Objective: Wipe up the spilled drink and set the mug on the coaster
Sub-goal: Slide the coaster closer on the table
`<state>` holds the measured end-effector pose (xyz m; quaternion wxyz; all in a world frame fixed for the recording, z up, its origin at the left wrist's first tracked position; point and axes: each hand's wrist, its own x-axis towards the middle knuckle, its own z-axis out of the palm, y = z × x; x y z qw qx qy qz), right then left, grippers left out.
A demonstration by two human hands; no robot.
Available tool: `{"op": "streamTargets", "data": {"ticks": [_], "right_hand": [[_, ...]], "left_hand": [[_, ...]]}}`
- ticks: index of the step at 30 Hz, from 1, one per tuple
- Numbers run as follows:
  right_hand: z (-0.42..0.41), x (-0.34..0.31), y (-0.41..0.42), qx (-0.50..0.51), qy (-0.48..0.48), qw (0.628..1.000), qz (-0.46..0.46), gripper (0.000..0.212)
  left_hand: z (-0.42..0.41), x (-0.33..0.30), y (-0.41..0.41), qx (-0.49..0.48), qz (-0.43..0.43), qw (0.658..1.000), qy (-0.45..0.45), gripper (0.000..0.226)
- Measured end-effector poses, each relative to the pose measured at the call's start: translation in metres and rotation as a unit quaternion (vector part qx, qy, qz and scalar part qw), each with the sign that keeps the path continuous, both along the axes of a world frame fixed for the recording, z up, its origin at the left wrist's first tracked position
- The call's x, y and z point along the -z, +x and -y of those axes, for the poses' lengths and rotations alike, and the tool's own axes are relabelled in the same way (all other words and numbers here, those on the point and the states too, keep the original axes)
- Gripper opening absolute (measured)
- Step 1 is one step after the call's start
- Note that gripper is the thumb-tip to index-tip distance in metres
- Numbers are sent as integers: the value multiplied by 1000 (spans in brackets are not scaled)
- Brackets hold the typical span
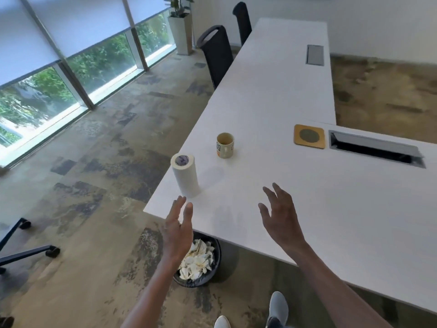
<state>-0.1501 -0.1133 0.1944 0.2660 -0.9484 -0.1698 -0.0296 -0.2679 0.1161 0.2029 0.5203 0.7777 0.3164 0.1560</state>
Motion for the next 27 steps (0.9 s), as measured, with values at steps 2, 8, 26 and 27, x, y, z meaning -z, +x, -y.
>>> {"op": "streamTargets", "data": {"ticks": [2, 8, 26, 27], "right_hand": [[17, -3, 11, 17, 3, 1000, 9, 46], [75, -10, 50, 63, 5, 997, 42, 46], [203, 3, 193, 94, -25, 993, 64, 46], [205, 4, 202, 91, -24, 994, 61, 46]], "left_hand": [[14, -4, 16, 34, -4, 999, 28, 52], [62, -13, 71, 112, -7, 989, 93, 68], [182, -7, 257, 174, 5, 971, 166, 59], [185, -4, 266, 171, 4, 972, 163, 58]]}}
